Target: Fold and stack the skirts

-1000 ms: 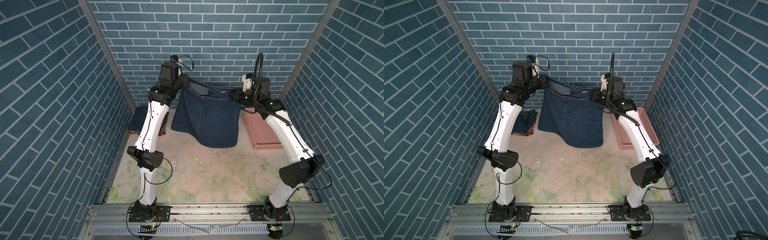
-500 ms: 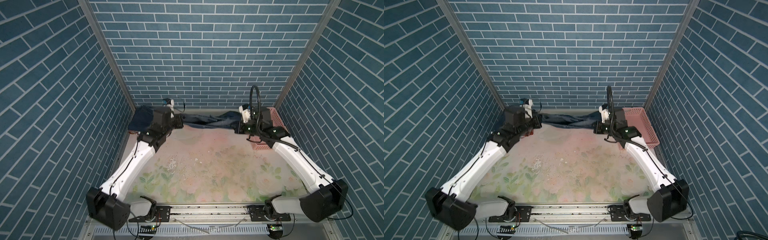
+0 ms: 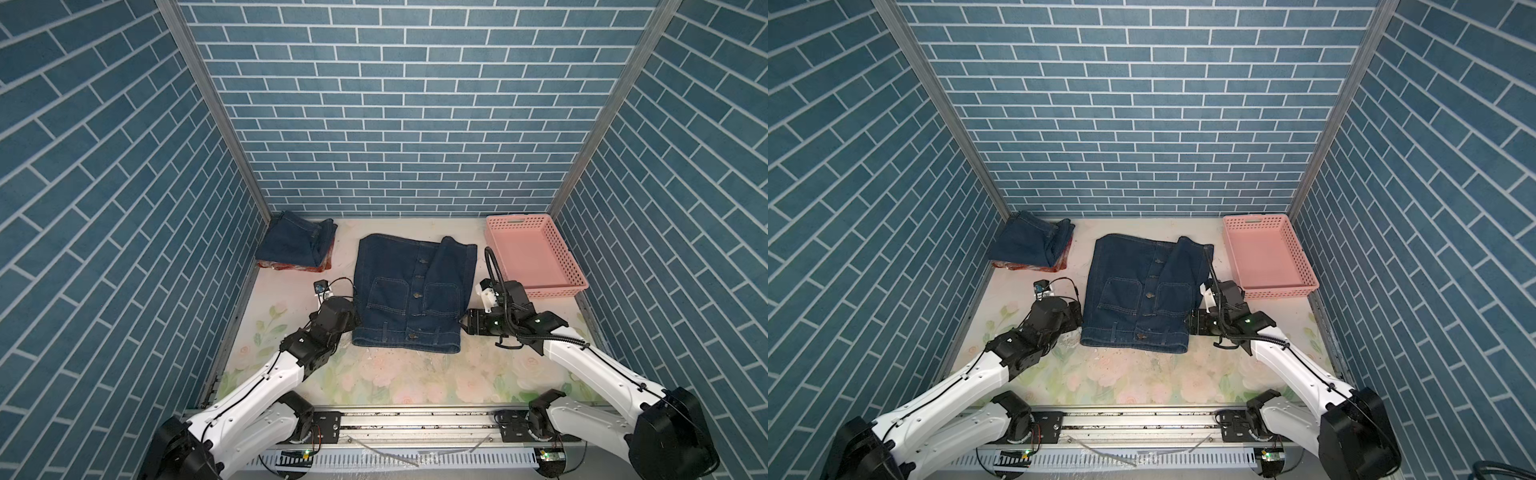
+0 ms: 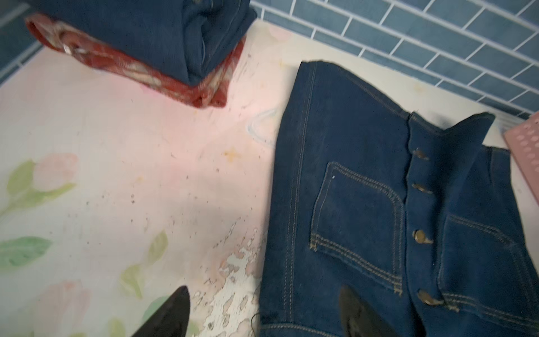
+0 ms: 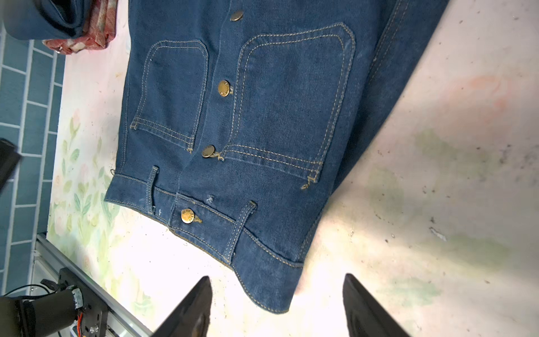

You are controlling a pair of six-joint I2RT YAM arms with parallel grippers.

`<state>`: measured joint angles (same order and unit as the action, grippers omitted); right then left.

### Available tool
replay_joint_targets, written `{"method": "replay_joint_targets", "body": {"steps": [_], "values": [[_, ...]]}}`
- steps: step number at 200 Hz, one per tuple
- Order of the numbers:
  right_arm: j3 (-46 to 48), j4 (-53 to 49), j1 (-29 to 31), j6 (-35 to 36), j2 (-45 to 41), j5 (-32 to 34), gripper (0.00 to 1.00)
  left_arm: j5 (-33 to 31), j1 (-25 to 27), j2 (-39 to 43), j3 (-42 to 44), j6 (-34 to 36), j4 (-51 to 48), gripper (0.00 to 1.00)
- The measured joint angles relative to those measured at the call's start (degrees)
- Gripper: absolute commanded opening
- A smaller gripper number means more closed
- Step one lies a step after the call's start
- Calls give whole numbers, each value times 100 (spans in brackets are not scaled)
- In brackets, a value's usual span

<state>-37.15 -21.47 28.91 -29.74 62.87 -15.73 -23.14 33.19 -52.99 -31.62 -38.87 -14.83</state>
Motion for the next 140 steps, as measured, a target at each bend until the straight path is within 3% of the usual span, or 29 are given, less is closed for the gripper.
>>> {"method": "replay_joint_targets", "body": {"steps": [35, 83, 90, 102, 115, 140], "values": [[-238, 83, -20, -199, 695, 129, 62, 44, 0, -686, -450, 98, -118, 84], [-363, 533, -20, -501, 1683, 260, 54, 575, -17, -1919, -490, 229, -101, 81], [-363, 599, -20, -525, 1803, 273, 50, 654, -20, -2044, -490, 234, -74, 80], [-363, 713, -20, -616, 1963, 317, 33, 769, -22, -2236, -487, 234, 9, 79], [-358, 782, -20, -656, 2052, 393, 0, 868, -22, -2400, -487, 229, 122, 76], [-306, 817, -20, -756, 1952, 533, 0, 955, -28, -2562, -487, 238, 271, 72]]}}
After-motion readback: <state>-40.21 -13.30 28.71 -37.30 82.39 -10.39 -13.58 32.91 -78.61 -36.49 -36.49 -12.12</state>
